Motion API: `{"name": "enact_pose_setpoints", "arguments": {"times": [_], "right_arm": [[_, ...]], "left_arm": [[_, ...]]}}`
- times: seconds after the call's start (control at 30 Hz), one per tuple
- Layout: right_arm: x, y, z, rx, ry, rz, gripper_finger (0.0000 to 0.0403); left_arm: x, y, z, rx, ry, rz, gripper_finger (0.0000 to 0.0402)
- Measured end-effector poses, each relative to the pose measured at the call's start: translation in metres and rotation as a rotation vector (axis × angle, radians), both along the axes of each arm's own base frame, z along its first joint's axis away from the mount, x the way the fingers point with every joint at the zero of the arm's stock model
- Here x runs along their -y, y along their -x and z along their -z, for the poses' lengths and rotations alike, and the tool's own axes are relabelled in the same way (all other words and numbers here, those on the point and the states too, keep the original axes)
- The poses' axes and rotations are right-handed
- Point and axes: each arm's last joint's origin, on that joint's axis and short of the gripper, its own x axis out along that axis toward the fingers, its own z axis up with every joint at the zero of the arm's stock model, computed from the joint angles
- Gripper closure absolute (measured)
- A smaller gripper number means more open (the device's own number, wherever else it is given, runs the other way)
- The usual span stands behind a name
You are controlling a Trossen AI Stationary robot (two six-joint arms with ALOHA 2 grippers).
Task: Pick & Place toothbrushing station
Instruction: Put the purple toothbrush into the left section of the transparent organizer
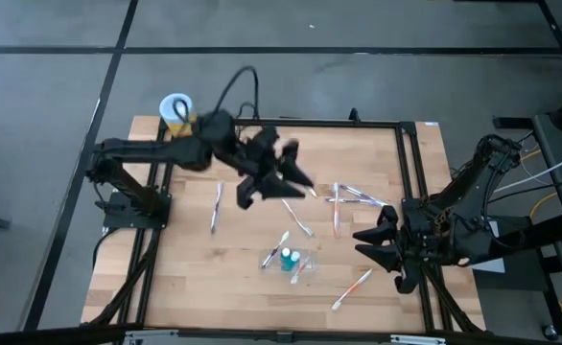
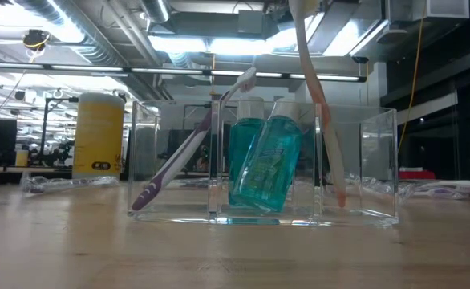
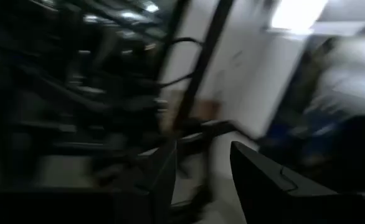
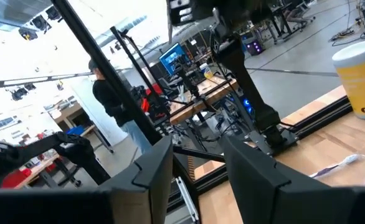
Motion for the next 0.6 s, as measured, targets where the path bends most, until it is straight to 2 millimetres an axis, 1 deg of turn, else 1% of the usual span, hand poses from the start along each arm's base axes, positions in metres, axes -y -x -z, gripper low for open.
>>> {"name": "enact_pose_setpoints", "arguments": {"times": [0.07,0.13,0.17,0.23,0.33,0.4,0.5,0.6], "right_arm": [[0.0,0.0,0.0,0.003,-0.019,0.001,0.0254],[0.001,0.0,-0.001,0.005,-0.031,0.003,0.0254],[0.001,0.0,-0.001,0.007,-0.033,0.003,0.0254],[0.001,0.0,-0.001,0.01,-0.039,0.005,0.0254],[0.002,0.0,-0.001,0.008,-0.044,0.033,0.0254],[0.002,-0.001,-0.001,0.007,-0.045,0.044,0.0254],[0.004,-0.002,-0.001,0.006,-0.046,0.061,0.0254],[0.005,-0.004,-0.002,0.007,-0.047,0.071,0.0254]], "left_arm": [[-0.011,0.007,-0.014,-0.025,-0.107,-0.098,0.0257],[-0.024,0.017,-0.022,-0.104,-0.196,-0.241,0.0257],[-0.031,0.022,-0.023,-0.171,-0.249,-0.329,0.0257],[-0.046,0.033,-0.016,-0.36,-0.345,-0.514,0.0257],[-0.067,0.048,0.006,-0.675,-0.415,-0.751,0.0257],[-0.079,0.053,0.025,-0.854,-0.387,-0.819,0.0257],[-0.094,0.048,0.066,-1.057,-0.305,-0.808,0.0257],[-0.099,0.032,0.113,-1.187,-0.28,-0.761,0.026]]}}
